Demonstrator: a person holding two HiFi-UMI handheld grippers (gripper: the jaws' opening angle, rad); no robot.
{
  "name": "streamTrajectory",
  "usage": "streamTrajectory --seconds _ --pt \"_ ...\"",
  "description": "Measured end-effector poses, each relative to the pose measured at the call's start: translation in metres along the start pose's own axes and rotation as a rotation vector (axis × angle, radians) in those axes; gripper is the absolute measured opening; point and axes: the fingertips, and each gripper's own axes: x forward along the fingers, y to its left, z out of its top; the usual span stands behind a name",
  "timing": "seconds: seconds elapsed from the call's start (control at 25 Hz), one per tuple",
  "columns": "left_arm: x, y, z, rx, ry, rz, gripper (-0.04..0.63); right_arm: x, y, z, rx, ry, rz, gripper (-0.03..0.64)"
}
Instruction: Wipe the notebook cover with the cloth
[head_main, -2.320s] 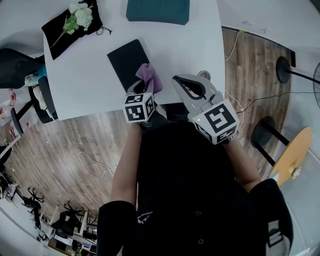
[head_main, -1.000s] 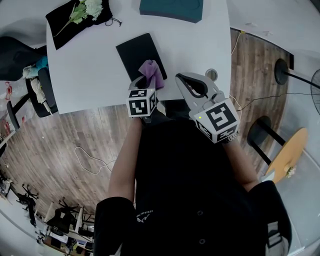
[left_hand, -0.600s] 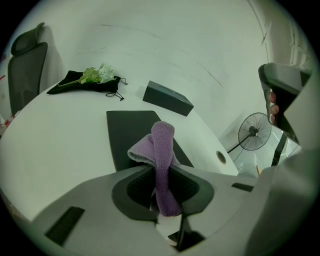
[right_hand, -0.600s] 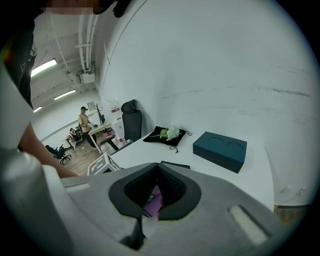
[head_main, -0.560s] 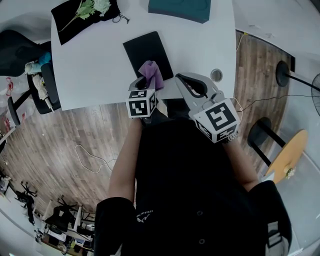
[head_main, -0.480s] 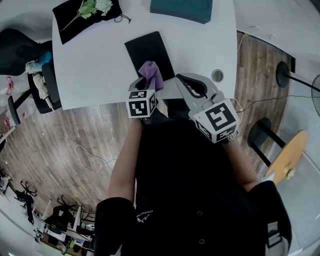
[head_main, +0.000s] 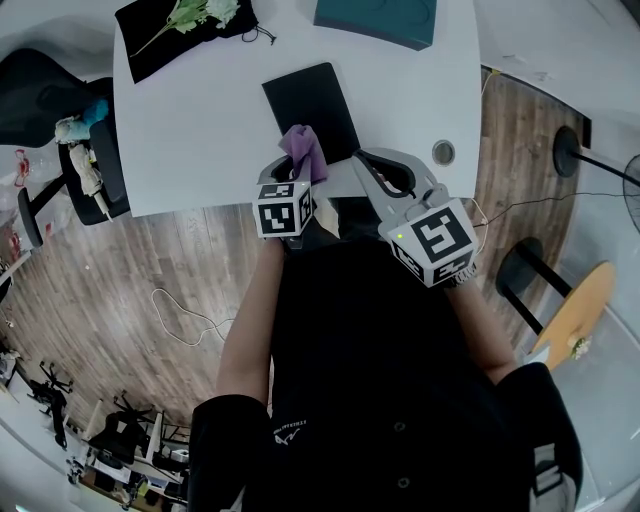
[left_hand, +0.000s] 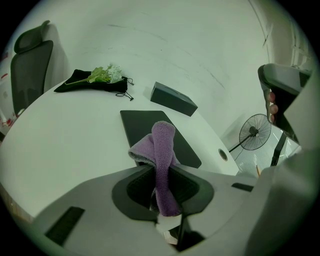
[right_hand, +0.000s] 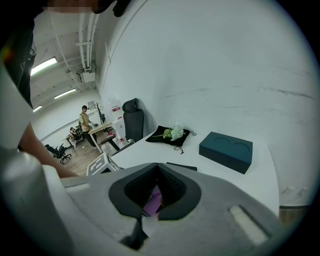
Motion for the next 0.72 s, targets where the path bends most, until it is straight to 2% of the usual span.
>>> streamTrajectory --seconds 0.72 --pt "-0.020 0.033 -0.009 0.013 0.016 -0.003 0.070 0.016 0.025 0.005 0.016 -0.001 -0.029 0.003"
